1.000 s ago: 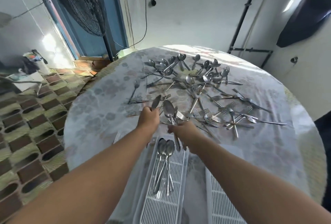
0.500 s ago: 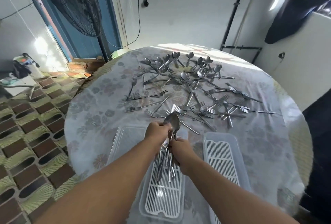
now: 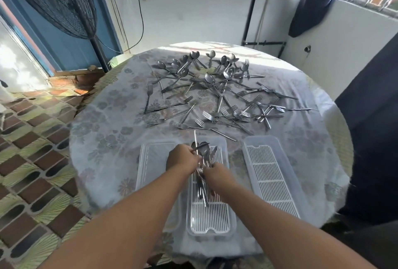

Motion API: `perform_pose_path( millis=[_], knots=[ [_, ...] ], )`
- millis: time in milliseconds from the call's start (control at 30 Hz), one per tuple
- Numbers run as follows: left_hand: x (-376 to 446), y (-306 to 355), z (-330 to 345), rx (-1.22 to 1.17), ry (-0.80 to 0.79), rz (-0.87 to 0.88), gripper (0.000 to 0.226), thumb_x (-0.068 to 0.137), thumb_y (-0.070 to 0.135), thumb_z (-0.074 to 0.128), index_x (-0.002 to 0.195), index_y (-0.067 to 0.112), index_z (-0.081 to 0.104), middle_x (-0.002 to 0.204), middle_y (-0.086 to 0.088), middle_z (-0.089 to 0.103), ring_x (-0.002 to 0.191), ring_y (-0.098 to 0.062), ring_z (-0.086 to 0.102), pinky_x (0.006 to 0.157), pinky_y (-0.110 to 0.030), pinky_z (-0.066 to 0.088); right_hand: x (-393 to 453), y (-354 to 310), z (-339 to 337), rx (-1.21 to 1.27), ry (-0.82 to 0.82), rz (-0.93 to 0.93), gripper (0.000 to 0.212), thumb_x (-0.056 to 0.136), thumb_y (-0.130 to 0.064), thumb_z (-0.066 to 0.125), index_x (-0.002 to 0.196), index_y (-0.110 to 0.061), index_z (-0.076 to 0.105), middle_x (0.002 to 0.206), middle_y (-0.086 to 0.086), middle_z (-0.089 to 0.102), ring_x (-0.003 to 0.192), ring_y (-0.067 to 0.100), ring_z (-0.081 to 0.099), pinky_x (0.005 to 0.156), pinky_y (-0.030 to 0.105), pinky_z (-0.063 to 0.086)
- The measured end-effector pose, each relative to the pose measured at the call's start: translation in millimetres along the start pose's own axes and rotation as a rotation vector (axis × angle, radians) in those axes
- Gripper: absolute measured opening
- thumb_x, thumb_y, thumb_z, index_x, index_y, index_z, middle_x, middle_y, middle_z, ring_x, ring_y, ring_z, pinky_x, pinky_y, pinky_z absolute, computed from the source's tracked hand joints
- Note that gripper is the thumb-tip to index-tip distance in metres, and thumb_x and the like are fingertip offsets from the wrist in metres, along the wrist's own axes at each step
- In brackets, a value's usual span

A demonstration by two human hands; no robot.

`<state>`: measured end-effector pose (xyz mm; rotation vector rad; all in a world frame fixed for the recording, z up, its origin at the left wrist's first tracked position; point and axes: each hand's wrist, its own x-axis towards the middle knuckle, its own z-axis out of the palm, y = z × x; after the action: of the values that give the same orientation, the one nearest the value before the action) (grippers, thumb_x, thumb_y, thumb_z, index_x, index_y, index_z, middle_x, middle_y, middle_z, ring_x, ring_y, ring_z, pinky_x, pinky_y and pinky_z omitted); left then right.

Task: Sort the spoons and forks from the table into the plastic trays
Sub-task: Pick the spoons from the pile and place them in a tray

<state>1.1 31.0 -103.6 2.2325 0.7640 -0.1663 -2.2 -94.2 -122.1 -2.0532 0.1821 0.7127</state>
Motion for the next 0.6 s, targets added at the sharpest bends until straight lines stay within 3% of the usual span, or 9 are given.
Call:
perform_pose_path(
  millis=[200,300,367,500,600],
  knots=[
    [2,10,-6,0.004,0.032,0.108,0.02,0.093,0.028,0.071,0.076,0.02,0.063,0.079,0.0,0.065,0.085,-0.024,0.063,0.07,-0.027,0.04,0,3,3,-0.263,0.059,-0.117,0.038,0.098,-0.032,0.04,0.113,-0.006,0.063,0.115,0.021,0.064,0.099,0.035,0.061,0.08,0.039,0.051],
    [5,15,-11,-0.015,0.042,0.165,0.015,0.093,0.027,0.072,0.083,0.016,0.069,0.078,0.0,0.067,0.083,-0.023,0.064,0.069,-0.028,0.043,4,6,13,-0.331,0.073,-0.118,0.049,0.106,-0.039,0.035,0.14,-0.005,0.045,0.137,0.022,0.044,0.121,0.04,0.05,0.088,0.038,0.037],
    [6,15,-14,-0.016,0.053,0.185,0.013,0.091,0.026,0.073,0.086,0.015,0.072,0.08,0.0,0.071,0.083,-0.023,0.066,0.071,-0.029,0.048,8,7,17,-0.382,0.034,-0.123,0.058,0.106,-0.042,0.033,0.148,-0.002,0.036,0.146,0.026,0.033,0.127,0.045,0.044,0.099,0.044,0.04],
    [6,8,-17,0.012,0.107,0.192,0.014,0.094,0.024,0.07,0.081,0.019,0.068,0.077,0.003,0.068,0.079,-0.022,0.064,0.072,-0.031,0.049,11,6,10,-0.491,-0.005,-0.123,0.066,0.105,-0.022,0.042,0.16,0.001,0.013,0.153,0.026,0.017,0.139,0.046,0.033,0.111,0.043,0.035],
    [5,8,-18,0.023,0.161,0.22,0.009,0.096,0.025,0.067,0.088,0.022,0.07,0.085,0.002,0.071,0.082,-0.022,0.066,0.075,-0.032,0.053,12,7,6,-0.528,0.005,-0.175,0.045,0.103,-0.02,0.042,0.144,-0.001,0.038,0.145,0.027,0.032,0.135,0.042,0.035,0.107,0.044,0.04]
  ],
)
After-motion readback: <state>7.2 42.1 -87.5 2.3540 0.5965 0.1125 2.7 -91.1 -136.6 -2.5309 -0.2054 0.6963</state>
